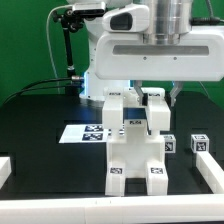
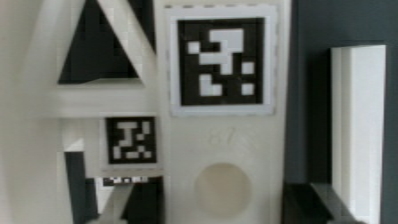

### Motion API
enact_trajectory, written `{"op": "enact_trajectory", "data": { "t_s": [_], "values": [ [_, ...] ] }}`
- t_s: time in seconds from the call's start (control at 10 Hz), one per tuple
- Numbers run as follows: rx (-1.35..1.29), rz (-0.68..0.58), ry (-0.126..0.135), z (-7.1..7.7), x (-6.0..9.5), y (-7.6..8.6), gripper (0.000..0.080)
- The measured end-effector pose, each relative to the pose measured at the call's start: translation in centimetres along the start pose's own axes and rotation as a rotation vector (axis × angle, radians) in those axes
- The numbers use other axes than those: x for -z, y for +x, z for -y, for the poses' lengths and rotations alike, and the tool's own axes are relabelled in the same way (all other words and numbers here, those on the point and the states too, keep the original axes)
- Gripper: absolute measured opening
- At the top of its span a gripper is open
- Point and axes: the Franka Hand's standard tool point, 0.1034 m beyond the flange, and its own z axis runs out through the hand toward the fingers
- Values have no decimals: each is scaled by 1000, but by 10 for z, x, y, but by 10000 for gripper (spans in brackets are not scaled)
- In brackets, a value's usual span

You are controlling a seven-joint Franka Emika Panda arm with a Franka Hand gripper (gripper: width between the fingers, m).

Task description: Assemble chair

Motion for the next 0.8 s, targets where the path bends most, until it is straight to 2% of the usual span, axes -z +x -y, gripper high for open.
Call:
{"op": "enact_trajectory", "data": {
  "t_s": [0.6, 0.8],
  "values": [
    [1, 1, -16, -2, -23, 3, 284],
    [7, -17, -17, -6, -25, 8, 284]
  ]
}}
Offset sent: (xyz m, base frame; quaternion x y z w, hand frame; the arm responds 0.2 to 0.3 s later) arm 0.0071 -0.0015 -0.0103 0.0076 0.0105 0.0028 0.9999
